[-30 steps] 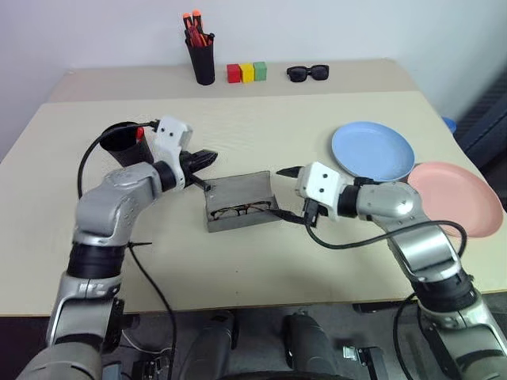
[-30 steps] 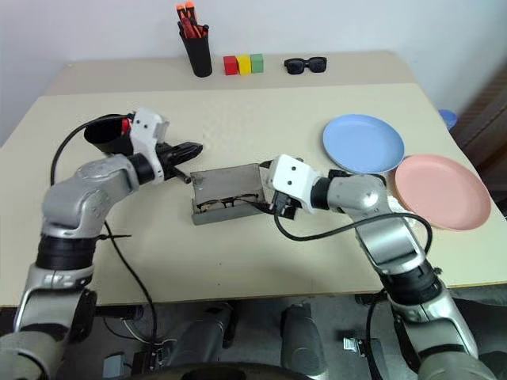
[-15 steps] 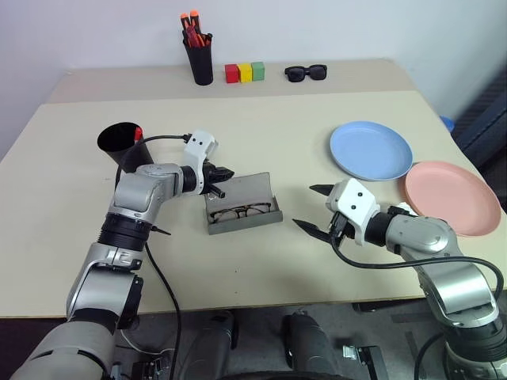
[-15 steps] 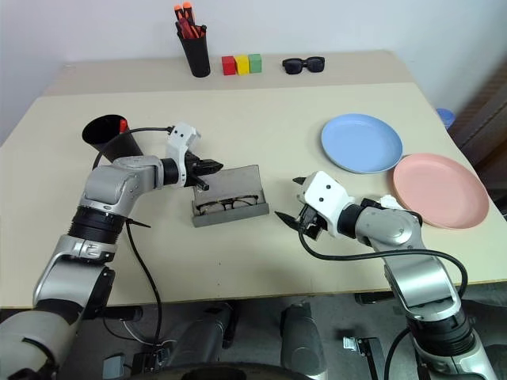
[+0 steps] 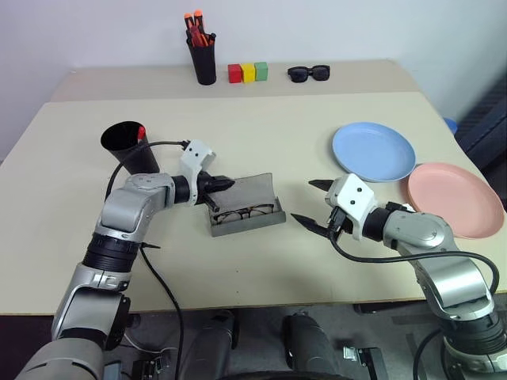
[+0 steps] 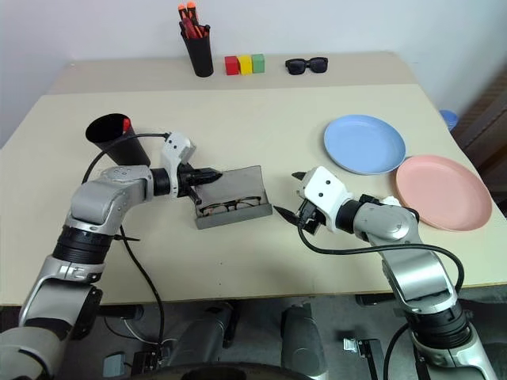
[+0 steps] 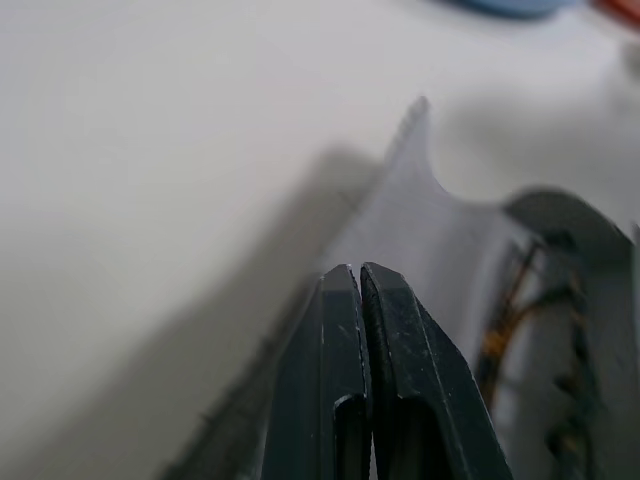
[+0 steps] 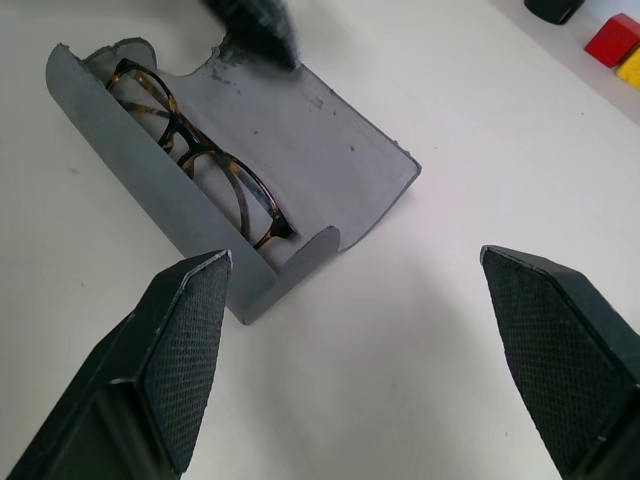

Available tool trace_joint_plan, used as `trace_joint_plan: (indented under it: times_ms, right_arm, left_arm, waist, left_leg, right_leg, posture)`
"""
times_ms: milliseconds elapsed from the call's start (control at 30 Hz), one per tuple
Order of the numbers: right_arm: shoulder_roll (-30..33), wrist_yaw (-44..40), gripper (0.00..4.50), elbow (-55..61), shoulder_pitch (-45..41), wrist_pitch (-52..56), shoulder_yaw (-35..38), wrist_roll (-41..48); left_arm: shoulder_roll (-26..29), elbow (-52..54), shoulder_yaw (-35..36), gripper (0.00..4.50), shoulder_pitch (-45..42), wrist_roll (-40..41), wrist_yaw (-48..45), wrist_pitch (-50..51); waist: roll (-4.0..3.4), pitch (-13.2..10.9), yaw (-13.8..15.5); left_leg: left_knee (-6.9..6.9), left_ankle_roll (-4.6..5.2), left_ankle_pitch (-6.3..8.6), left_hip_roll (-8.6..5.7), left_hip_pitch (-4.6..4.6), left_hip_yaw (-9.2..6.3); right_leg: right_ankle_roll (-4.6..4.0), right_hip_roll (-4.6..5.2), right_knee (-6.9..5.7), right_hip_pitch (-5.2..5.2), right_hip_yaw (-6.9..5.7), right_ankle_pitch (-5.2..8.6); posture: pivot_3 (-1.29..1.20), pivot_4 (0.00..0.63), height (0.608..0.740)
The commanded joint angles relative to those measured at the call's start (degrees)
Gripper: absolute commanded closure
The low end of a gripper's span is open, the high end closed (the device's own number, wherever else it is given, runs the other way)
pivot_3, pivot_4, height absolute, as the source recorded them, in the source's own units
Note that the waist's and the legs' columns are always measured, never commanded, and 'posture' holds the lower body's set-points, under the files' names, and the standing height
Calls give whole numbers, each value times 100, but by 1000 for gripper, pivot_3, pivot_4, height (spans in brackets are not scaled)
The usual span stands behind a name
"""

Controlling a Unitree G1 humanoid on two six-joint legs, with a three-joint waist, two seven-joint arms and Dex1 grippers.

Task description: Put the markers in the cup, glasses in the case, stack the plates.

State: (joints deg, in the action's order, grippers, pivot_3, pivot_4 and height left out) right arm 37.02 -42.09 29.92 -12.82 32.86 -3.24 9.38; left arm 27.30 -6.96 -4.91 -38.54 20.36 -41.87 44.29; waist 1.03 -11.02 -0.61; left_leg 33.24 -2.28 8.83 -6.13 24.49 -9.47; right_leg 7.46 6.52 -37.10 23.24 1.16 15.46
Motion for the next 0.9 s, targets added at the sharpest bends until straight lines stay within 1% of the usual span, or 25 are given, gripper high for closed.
trace_joint_plan:
  times_ms: [33,133,233,333,467,700,833,900]
  right_arm:
    - [-8,-26,445,37,-60,-161,-23,79]
    - [-1,-19,445,3,-54,-207,-49,94]
    - [-6,-16,445,-13,-34,-232,-53,117]
    - [7,-52,445,53,68,-205,4,213]
    - [-16,-65,445,182,217,-159,167,438]
    - [9,19,445,306,385,-178,233,582]
    - [16,56,445,274,380,-203,213,592]
    - [16,63,445,231,362,-229,201,586]
  left_arm:
    - [-117,-342,420,4445,-457,39,307,4]
    - [-163,-657,380,4445,-681,-55,369,51]
    - [-192,-1323,46,4445,-1038,-398,348,31]
    - [-173,-1755,-320,4445,-1272,-581,-155,-169]
    - [-107,-2077,-605,4445,-1375,-745,-783,-483]
    - [117,-2029,-828,4445,-1184,-841,-1758,-851]
    - [199,-1854,-721,4445,-1092,-748,-2039,-840]
    - [290,-1556,-678,4445,-951,-655,-2233,-839]
  waist:
    - [0,0,-1]
    - [0,0,-3]
    - [0,0,-6]
    - [0,0,-8]
    - [0,0,-19]
    - [0,0,-18]
    - [0,0,-19]
    - [0,0,-20]
  left_leg:
    - [1,0,0,0,0,0]
    - [2,0,0,-1,1,2]
    - [2,0,-1,-1,0,2]
    - [3,0,-1,-2,0,15]
    - [2,0,0,-2,0,18]
    - [2,0,0,-1,0,15]
    - [2,0,0,0,0,8]
    - [2,1,0,0,0,6]
  right_leg:
    - [0,0,0,0,0,0]
    - [1,0,0,-1,0,0]
    - [2,-2,-1,-2,-1,0]
    - [2,-2,-2,-4,-4,-1]
    - [2,-2,-2,-3,-4,0]
    - [2,-2,-2,-3,-3,0]
    - [2,-2,-2,-3,-2,0]
    - [2,-2,-2,-3,-3,0]
  posture:
    - [0,150,740]
    - [0,150,740]
    - [0,150,740]
    - [0,150,740]
    - [0,150,740]
    - [0,150,740]
    - [0,150,740]
    - [0,150,740]
